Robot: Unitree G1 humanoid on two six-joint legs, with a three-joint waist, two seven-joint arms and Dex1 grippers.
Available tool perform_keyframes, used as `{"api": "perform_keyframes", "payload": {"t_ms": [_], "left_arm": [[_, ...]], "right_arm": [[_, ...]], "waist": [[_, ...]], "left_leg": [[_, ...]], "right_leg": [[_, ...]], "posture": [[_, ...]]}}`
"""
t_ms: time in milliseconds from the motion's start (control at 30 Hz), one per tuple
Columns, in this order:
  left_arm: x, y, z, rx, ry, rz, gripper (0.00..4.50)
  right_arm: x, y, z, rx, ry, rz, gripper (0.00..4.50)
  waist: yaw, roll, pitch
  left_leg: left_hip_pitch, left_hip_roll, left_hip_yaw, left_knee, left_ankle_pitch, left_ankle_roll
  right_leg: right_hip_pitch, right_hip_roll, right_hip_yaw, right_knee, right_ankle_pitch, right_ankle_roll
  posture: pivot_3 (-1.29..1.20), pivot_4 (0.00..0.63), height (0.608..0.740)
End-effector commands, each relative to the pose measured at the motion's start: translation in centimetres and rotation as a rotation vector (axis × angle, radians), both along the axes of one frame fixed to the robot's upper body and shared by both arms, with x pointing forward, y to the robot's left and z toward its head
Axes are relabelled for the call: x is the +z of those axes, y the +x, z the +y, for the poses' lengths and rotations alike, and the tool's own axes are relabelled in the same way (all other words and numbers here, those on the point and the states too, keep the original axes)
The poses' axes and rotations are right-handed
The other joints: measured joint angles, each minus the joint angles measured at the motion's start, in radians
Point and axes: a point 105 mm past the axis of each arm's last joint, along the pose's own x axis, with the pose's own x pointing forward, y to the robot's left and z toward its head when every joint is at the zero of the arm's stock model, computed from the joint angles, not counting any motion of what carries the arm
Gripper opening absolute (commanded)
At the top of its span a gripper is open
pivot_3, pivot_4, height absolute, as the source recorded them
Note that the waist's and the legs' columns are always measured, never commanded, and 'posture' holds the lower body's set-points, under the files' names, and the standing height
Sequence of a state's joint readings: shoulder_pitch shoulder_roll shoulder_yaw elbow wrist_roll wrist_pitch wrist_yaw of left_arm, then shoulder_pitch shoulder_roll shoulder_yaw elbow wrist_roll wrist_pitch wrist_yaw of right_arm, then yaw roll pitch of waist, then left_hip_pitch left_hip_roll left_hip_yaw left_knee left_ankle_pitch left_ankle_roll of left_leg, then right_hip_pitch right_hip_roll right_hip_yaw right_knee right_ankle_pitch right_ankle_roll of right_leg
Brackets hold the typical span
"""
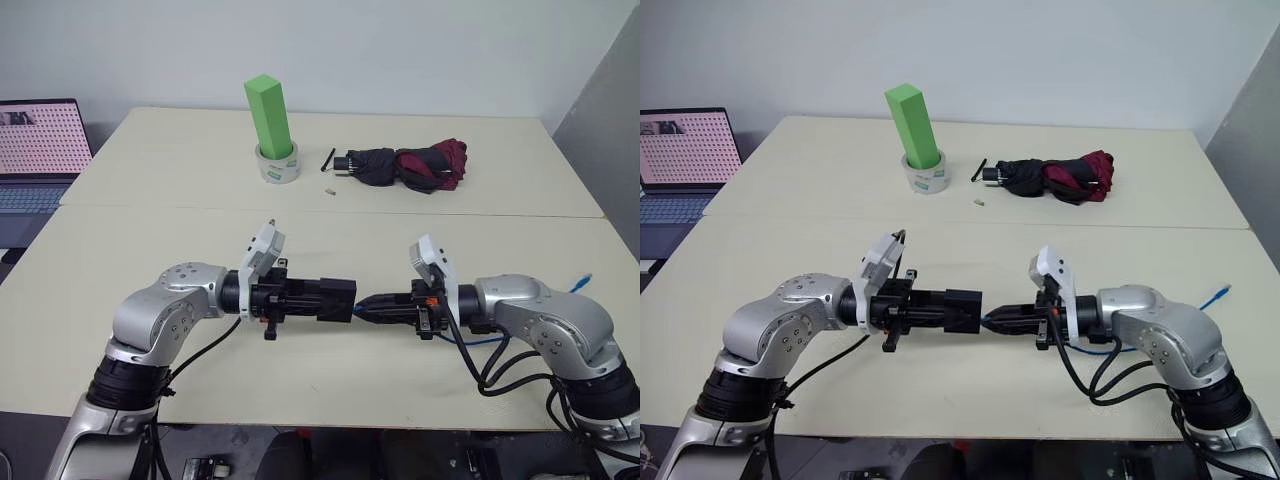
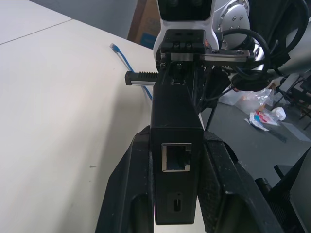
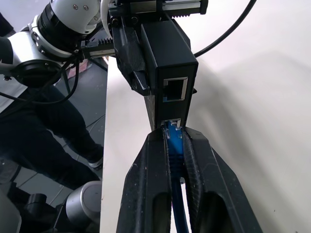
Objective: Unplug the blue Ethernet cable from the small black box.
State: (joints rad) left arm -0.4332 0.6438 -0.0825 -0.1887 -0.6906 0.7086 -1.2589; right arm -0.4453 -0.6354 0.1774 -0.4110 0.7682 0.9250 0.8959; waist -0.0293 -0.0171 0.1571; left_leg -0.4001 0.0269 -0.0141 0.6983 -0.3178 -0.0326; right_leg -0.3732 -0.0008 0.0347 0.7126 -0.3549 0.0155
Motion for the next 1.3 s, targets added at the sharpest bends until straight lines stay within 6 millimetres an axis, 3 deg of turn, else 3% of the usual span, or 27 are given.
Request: {"api": "perform_keyframes", "payload": {"t_ms": [33,333,400,500,633,700,767,833,900,1067,1167,1300], "left_arm": [[0.2,-0.2,0.7,-0.011,0.037,-0.053,0.78],[0.1,0.6,1.7,0.029,0.064,-0.084,0.78],[-0.1,0.7,1.8,0.038,0.077,-0.096,0.78],[-0.4,1.4,2.0,0.094,0.093,-0.125,0.78],[-1.0,2.4,2.2,0.16,0.105,-0.161,0.78],[-1.2,3.0,2.0,0.194,0.107,-0.188,0.78],[-1.4,3.2,1.8,0.201,0.106,-0.201,0.78],[-1.5,3.1,1.5,0.198,0.1,-0.207,0.78],[-1.6,3.0,1.4,0.202,0.096,-0.21,0.78],[-1.8,3.9,1.8,0.308,0.079,-0.241,0.78],[-1.9,5.7,2.8,0.469,0.091,-0.313,0.78],[-1.6,8.7,5.4,0.749,0.096,-0.426,0.78]], "right_arm": [[0.4,0.5,-1.3,-0.014,-0.036,-0.031,0.09],[0.3,1.1,-2.9,-0.055,-0.076,-0.062,0.04],[0.3,2.1,-3.7,-0.118,-0.095,-0.108,0.04],[0.2,6.8,-7.1,-0.401,-0.157,-0.262,0.04],[-0.2,11.3,-11.6,-0.738,-0.222,-0.398,0.04],[-0.7,13.3,-13.9,-0.913,-0.253,-0.444,0.04],[-1.3,14.3,-14.8,-1.0,-0.252,-0.441,0.04],[-1.7,14.8,-15.0,-1.034,-0.245,-0.429,0.74],[-1.8,14.9,-14.9,-1.033,-0.232,-0.418,1.15],[-0.4,13.6,-14.6,-0.966,-0.196,-0.419,2.47],[0.5,11.7,-13.8,-0.836,-0.235,-0.481,3.11],[1.9,7.9,-10.2,-0.582,-0.149,-0.461,4.05]], "waist": [[0.0,0.0,0.0],[0.0,0.0,0.0],[0.0,0.0,0.0],[0.0,0.0,0.0],[0.001,0.0,0.0],[-0.001,0.0,0.0],[-0.002,0.0,0.0],[-0.003,0.001,0.0],[-0.003,0.001,0.0],[-0.002,0.001,0.001],[0.002,0.001,0.001],[0.003,0.001,0.001]], "left_leg": [[0.0,0.0,0.0,0.0,0.0,0.0],[0.0,0.0,0.0,0.0,-0.002,0.003],[0.0,0.0,0.0,0.0,-0.002,0.003],[0.0,0.0,0.0,0.0,-0.002,0.003],[0.0,-0.001,0.001,0.0,-0.001,0.002],[0.0,0.0,0.001,0.0,0.0,0.0],[0.0,0.0,0.004,0.0,0.0,0.0],[0.0,0.001,0.004,-0.001,0.0,0.0],[0.0,0.001,0.005,-0.001,0.0,0.0],[-0.001,0.001,0.006,-0.001,0.0,0.0],[-0.001,0.001,0.005,-0.001,0.0,0.0],[0.0,0.001,0.005,-0.001,0.0,0.0]], "right_leg": [[0.0,0.0,0.0,0.0,0.0,0.0],[0.0,0.0,0.0,0.0,0.0,0.0],[0.0,0.0,0.0,0.0,0.0,0.0],[0.0,0.0,0.0,0.0,0.0,0.0],[0.0,0.0,0.001,0.0,0.0,0.0],[0.0,0.0,0.001,0.0,0.0,0.0],[-0.002,0.0,0.002,0.002,0.0,0.0],[-0.003,0.0,0.002,0.002,0.0,0.0],[-0.003,0.0,0.003,0.002,0.0,0.0],[-0.004,0.0,0.004,0.001,0.0,0.0],[-0.003,0.0,0.004,0.001,0.0,0.0],[-0.003,0.0,0.004,0.001,0.0,0.0]], "posture": [[0.0,0.15,0.74],[0.0,0.15,0.74],[0.0,0.15,0.74],[0.0,0.15,0.74],[0.0,0.15,0.74],[0.0,0.15,0.74],[0.0,0.15,0.74],[0.0,0.15,0.74],[0.0,0.15,0.74],[0.0,0.15,0.74],[0.0,0.15,0.74],[0.0,0.15,0.74]]}}
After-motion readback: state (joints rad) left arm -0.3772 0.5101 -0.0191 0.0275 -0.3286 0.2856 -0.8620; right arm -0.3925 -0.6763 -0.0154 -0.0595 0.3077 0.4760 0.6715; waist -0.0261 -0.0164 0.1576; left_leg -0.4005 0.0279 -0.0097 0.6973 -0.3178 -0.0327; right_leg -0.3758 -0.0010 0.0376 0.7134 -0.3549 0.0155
